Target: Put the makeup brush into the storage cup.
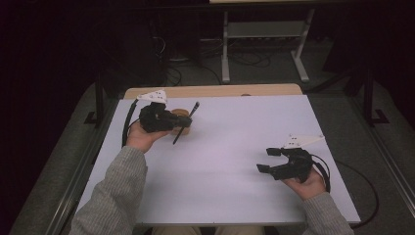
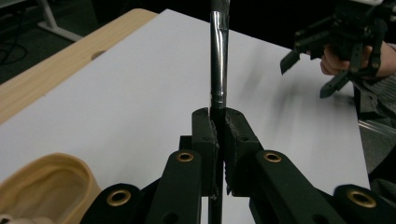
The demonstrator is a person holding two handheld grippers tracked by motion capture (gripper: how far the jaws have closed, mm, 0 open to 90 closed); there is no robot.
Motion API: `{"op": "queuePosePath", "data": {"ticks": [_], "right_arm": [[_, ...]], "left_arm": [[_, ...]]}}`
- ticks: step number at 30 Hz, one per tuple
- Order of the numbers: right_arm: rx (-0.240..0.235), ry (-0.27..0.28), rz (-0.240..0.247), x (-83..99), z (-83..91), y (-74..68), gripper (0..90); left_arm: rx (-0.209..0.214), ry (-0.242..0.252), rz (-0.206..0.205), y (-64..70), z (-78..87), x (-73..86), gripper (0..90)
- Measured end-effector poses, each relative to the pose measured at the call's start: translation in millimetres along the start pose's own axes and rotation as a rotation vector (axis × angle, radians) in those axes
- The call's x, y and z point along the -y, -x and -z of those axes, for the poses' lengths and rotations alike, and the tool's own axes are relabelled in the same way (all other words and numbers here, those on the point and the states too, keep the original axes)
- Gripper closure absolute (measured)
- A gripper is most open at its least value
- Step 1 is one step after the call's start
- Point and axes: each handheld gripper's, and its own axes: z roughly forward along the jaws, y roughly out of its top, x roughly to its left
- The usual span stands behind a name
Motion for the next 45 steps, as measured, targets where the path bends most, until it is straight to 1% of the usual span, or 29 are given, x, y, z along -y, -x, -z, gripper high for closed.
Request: {"op": "queuePosePath", "data": {"ticks": [4, 10, 14, 18, 19, 25, 29, 31, 36, 40, 45], "right_arm": [[0.004, -0.002, 0.005, 0.2, -0.7, -0.6, 23.4], [0.01, 0.009, 0.008, -0.3, 0.0, -0.9, 23.1], [0.011, 0.011, 0.01, -0.7, 0.3, -1.2, 23.1], [0.01, 0.019, 0.011, -0.8, 1.2, -0.5, 23.1], [0.009, 0.019, 0.008, -0.8, 1.5, -0.5, 23.1], [0.011, 0.03, -0.003, -0.5, 4.6, 0.2, 22.3], [0.016, 0.038, -0.006, -0.2, 5.5, 0.9, 22.0], [0.017, 0.036, -0.005, -0.3, 5.4, 1.2, 21.9], [0.02, 0.032, -0.002, -0.3, 4.3, 1.3, 21.8], [0.023, 0.033, -0.004, -0.2, 4.6, 1.7, 21.6], [0.031, 0.035, -0.008, 0.4, 5.9, 2.6, 21.5]], "left_arm": [[-0.009, 0.017, 0.004, -5.7, 1.2, -6.0, 84.0], [-0.03, 0.039, 0.009, -11.5, 2.9, -13.7, 84.0], [-0.046, 0.045, 0.013, -16.1, 4.0, -18.0, 84.0], [-0.062, 0.046, 0.013, -21.4, 2.8, -23.3, 84.1], [-0.061, 0.053, 0.019, -23.0, 1.8, -25.4, 84.1], [-0.071, 0.062, 0.02, -31.1, -3.8, -35.8, 84.1], [-0.076, 0.067, 0.015, -35.4, -7.5, -42.1, 84.1], [-0.086, 0.068, 0.01, -37.0, -8.2, -43.9, 84.1], [-0.101, 0.089, 0.029, -45.2, -7.8, -45.9, 84.1], [-0.111, 0.118, 0.054, -52.1, -6.5, -47.8, 84.1], [-0.121, 0.139, 0.061, -57.1, -9.0, -49.6, 84.1]]}}
